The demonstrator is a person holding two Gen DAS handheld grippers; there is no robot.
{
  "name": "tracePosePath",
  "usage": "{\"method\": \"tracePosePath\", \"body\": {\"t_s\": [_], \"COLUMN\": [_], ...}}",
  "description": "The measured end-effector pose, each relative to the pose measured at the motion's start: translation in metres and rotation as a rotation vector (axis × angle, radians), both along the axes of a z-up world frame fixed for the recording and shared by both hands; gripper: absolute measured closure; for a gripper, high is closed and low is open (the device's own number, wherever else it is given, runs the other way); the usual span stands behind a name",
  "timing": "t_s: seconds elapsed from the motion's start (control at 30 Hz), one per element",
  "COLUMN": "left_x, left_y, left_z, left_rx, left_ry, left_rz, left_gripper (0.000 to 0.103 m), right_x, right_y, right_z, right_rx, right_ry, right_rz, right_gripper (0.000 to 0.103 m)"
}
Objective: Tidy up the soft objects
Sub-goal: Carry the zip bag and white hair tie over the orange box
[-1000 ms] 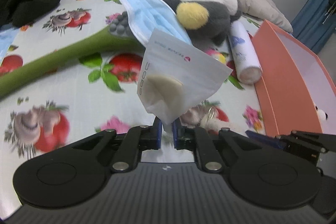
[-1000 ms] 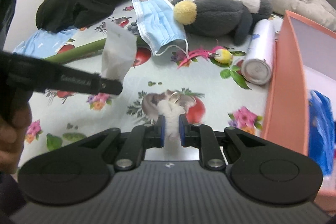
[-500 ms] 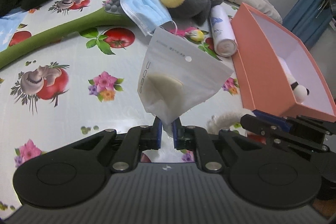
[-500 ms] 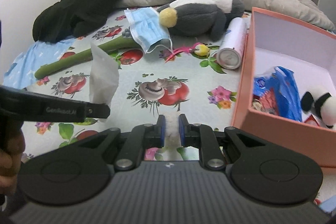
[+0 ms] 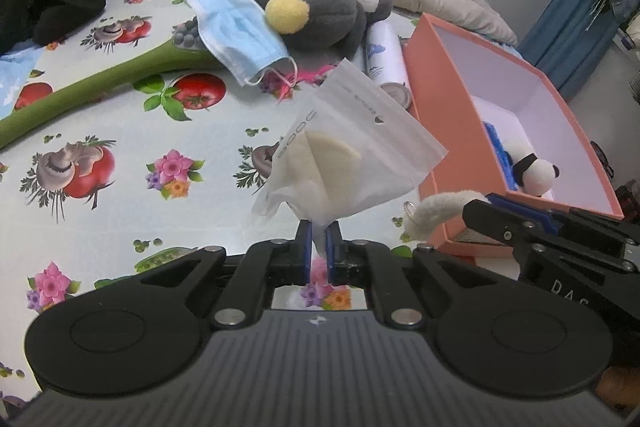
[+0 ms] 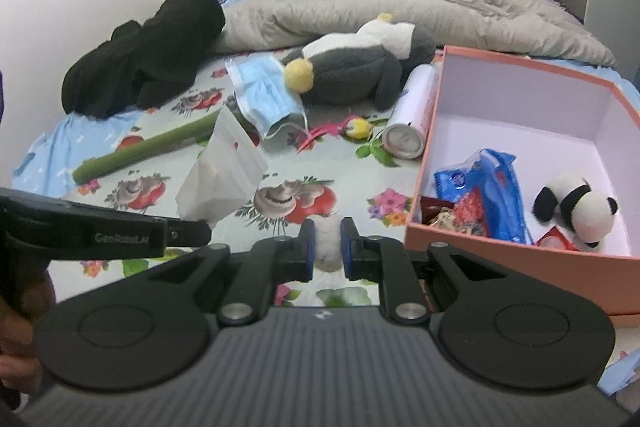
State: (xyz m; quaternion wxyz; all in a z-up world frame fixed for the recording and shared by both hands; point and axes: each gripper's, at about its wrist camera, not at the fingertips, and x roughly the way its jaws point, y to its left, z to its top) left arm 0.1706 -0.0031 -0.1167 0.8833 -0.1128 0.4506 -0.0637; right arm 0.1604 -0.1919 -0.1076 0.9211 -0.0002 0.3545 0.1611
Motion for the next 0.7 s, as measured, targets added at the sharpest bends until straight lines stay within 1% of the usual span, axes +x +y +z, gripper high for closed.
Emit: {"method": "tracePosePath", "body": {"t_s": [0.27,0.43,0.5,0.7], "left_x": [-0.008,-0.015,-0.018,-0.025], "left_y": [-0.01,-0.022,-0.028,-0.05], "left_z": [0.025,0.043,0.046,0.051], "left_rx": [-0.007,-0.019,-0.023,-0.04], "left_ry": [-0.024,-0.053,-0.068,-0.07], "left_rz": [-0.007,-0.014,-0.025,-0.049], "left_gripper": [0.095,0.095,0.095,0.095], "right_x": [-0.013,-0.024,-0.027,-0.04], "right_y": [-0.013,-0.022,-0.027,-0.046], "right_z": [0.022,0.037,0.042,0.052], "right_rx": [-0.001,-0.008,-0.008,-0.013], "right_ry": [-0.049,-0.084,-0.094,-0.107], "right_rz": [-0.029,-0.04,-0.049,-0.089], "right_gripper": [0.086,0.086,0.086,0.086]}}
